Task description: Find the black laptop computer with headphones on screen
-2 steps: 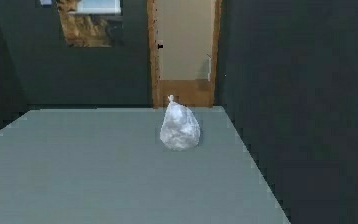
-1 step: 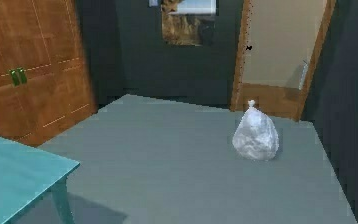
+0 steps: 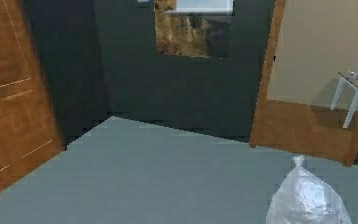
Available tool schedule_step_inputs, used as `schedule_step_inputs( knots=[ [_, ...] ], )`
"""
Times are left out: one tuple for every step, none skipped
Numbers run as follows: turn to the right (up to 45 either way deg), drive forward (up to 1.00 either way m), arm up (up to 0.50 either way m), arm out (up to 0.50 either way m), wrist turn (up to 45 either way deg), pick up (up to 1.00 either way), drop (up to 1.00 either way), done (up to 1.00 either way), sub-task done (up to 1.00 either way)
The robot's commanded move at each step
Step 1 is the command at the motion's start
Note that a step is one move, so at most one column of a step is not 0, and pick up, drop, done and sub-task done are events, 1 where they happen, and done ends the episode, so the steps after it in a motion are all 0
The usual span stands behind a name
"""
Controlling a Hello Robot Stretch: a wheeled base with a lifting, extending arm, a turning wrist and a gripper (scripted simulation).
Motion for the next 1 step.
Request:
schedule_step_inputs(
  knots=[
    [-3.0, 0.0, 0.0, 0.0, 0.0, 0.0, 0.0, 0.0, 0.0]
  ],
)
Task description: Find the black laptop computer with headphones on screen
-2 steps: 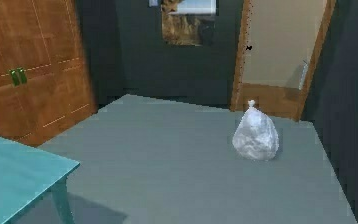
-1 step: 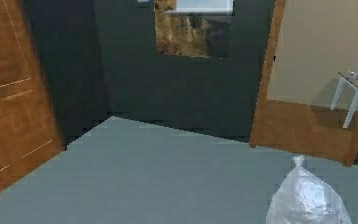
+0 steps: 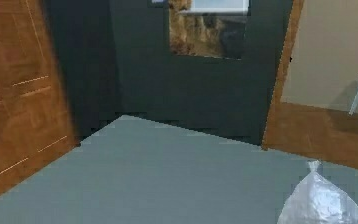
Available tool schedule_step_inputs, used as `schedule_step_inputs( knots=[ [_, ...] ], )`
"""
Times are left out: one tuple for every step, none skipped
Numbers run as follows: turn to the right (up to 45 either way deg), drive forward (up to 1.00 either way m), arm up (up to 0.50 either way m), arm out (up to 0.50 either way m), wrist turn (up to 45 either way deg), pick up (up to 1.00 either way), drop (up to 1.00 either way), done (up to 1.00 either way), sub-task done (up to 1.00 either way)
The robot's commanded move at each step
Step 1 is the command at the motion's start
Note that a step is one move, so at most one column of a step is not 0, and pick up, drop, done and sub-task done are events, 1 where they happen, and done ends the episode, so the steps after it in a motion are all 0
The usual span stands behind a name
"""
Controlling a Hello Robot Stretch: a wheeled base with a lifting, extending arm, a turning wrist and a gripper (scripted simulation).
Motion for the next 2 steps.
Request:
schedule_step_inputs(
  knots=[
    [0.0, 0.9, 0.0, 0.0, 0.0, 0.0, 0.0, 0.0, 0.0],
    [33.0, 0.0, 0.0, 0.0, 0.0, 0.0, 0.0, 0.0, 0.0]
  ],
)
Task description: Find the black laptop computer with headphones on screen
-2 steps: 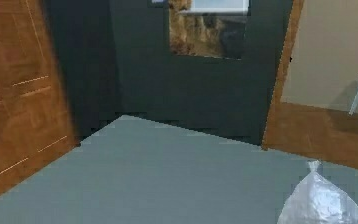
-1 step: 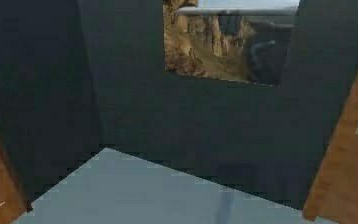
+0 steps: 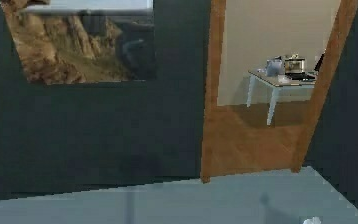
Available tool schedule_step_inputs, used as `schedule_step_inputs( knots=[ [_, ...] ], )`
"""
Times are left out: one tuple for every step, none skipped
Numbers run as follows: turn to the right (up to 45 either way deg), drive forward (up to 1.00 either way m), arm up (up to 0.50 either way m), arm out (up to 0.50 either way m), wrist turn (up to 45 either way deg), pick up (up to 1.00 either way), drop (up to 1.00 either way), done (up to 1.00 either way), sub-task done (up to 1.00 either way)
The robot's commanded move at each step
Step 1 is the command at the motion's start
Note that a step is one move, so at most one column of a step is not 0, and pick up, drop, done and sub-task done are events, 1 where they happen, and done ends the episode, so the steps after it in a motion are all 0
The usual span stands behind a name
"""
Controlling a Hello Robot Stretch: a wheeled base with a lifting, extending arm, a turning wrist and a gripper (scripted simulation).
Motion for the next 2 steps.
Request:
schedule_step_inputs(
  knots=[
    [0.0, 0.9, 0.0, 0.0, 0.0, 0.0, 0.0, 0.0, 0.0],
    [45.0, 0.0, 0.0, 0.0, 0.0, 0.0, 0.0, 0.0, 0.0]
  ],
)
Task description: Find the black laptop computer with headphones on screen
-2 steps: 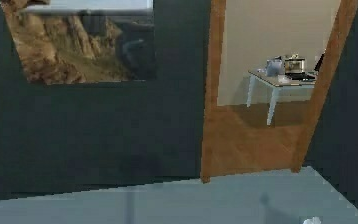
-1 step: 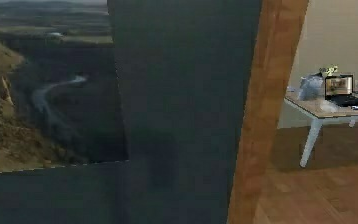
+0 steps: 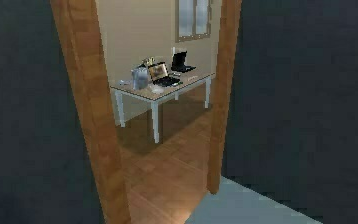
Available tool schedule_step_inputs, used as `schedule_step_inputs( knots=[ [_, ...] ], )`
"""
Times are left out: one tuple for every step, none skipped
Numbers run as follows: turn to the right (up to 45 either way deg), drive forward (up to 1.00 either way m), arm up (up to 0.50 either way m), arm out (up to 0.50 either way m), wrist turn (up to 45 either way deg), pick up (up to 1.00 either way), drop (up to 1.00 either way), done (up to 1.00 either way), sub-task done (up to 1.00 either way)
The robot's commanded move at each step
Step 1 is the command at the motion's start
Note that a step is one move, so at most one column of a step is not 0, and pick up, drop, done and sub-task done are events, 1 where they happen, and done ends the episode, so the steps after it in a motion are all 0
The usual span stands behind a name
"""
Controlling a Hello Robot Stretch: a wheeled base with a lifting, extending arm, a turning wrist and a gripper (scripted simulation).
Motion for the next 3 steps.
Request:
schedule_step_inputs(
  knots=[
    [15.0, 0.0, 0.0, 0.0, 0.0, 0.0, 0.0, 0.0, 0.0],
    [0.0, 0.95, 0.0, 0.0, 0.0, 0.0, 0.0, 0.0, 0.0],
    [-45.0, 0.0, 0.0, 0.0, 0.0, 0.0, 0.0, 0.0, 0.0]
  ],
)
